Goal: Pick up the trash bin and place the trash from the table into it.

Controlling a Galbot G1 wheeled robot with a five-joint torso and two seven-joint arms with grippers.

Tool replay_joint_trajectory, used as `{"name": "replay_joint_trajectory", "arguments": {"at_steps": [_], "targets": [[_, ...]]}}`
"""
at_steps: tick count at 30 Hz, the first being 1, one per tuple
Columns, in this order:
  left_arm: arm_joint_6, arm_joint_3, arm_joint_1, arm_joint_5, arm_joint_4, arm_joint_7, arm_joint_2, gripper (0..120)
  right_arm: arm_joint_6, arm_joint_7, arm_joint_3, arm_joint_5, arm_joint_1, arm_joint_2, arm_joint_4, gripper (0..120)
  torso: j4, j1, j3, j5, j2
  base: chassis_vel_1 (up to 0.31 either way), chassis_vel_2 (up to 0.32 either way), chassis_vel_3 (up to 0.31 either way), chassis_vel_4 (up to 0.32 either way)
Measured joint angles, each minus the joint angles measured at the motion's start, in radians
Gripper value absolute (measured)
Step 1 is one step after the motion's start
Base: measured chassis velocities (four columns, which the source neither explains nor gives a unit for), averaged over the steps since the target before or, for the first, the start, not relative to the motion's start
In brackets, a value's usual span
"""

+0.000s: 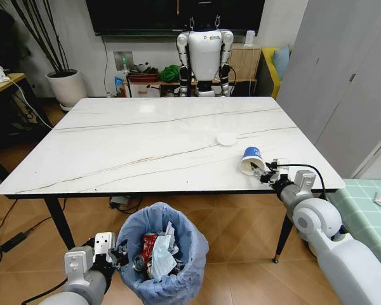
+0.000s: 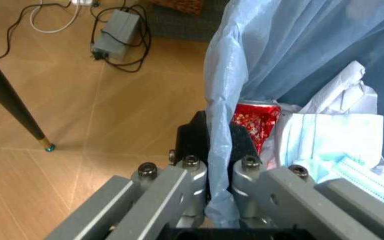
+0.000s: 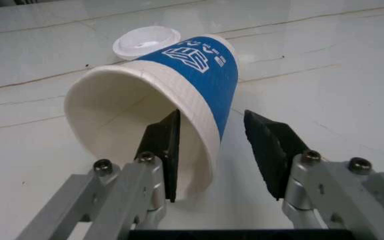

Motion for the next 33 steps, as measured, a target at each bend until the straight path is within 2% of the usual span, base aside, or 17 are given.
{"name": "replay_joint_trajectory", "arguments": {"at_steps": [1,3,5,6,8,10,17,23,27,31,33], "targets": [[0.0,0.0,0.0,0.0,0.0,0.0,0.0,0,0.0,0.0,0.0,0.0,0.0,0.0,0.0,34,0.0,0.0,0.0,0.0,0.0,0.0,0.0,0.0,0.0],[0.0,0.001,-0.002,0.0,0.0,0.001,-0.001,0,0.002,0.001,0.0,0.0,-0.003,0.0,0.0,23,0.0,0.0,0.0,0.0,0.0,0.0,0.0,0.0,0.0],[0.0,0.001,-0.003,0.0,0.0,0.001,-0.001,0,0.002,0.001,0.0,-0.001,-0.003,0.0,0.0,20,0.0,0.0,0.0,0.0,0.0,0.0,0.0,0.0,0.0],[0.0,0.002,-0.004,0.0,0.0,0.001,-0.002,0,0.003,0.002,0.0,-0.001,-0.003,0.0,0.0,13,0.0,0.0,0.0,0.0,0.0,0.0,0.0,0.0,0.0],[0.0,0.002,-0.005,0.0,0.0,0.001,-0.002,0,0.003,0.002,0.0,-0.001,-0.003,0.0,0.0,11,0.0,0.0,0.0,-0.0001,0.0,0.0,0.0,0.0,0.0],[0.0,0.002,-0.006,0.0,0.0,0.002,-0.002,0,0.004,0.004,0.0,0.001,0.001,-0.001,0.005,0,-0.0001,0.0,0.0,0.0,0.0,0.0,0.0,0.0,0.0],[0.0,-0.001,-0.009,-0.003,0.0,0.002,-0.001,0,0.003,0.005,0.001,0.006,0.005,-0.007,0.039,0,-0.0001,0.0,0.0,0.0001,0.0,0.0,0.0,0.0,0.0],[0.0,-0.001,-0.012,-0.007,0.0,0.001,0.001,0,-0.008,0.006,0.014,0.069,-0.021,-0.031,0.161,0,0.0001,0.0,0.0,-0.0002,0.0,0.0,0.0,0.0,0.0],[0.0,-0.001,-0.013,-0.01,0.0,-0.001,0.001,0,-0.03,0.0,0.026,0.163,-0.076,-0.056,0.298,0,-0.0001,0.0,0.0,-0.0001,0.0,0.0,0.0,0.0,0.0],[0.0,-0.002,-0.013,-0.011,0.0,-0.002,0.001,0,-0.035,-0.003,0.026,0.181,-0.09,-0.061,0.328,0,-0.0001,0.0,0.0,-0.0002,0.0,0.0,0.0,0.0,0.0],[0.0,-0.001,-0.014,-0.016,0.0,-0.008,0.0,0,-0.046,-0.022,0.023,0.204,-0.119,-0.075,0.394,0,0.0,0.0,0.0,-0.0002,0.0,0.0,0.0,0.0,0.0]]}}
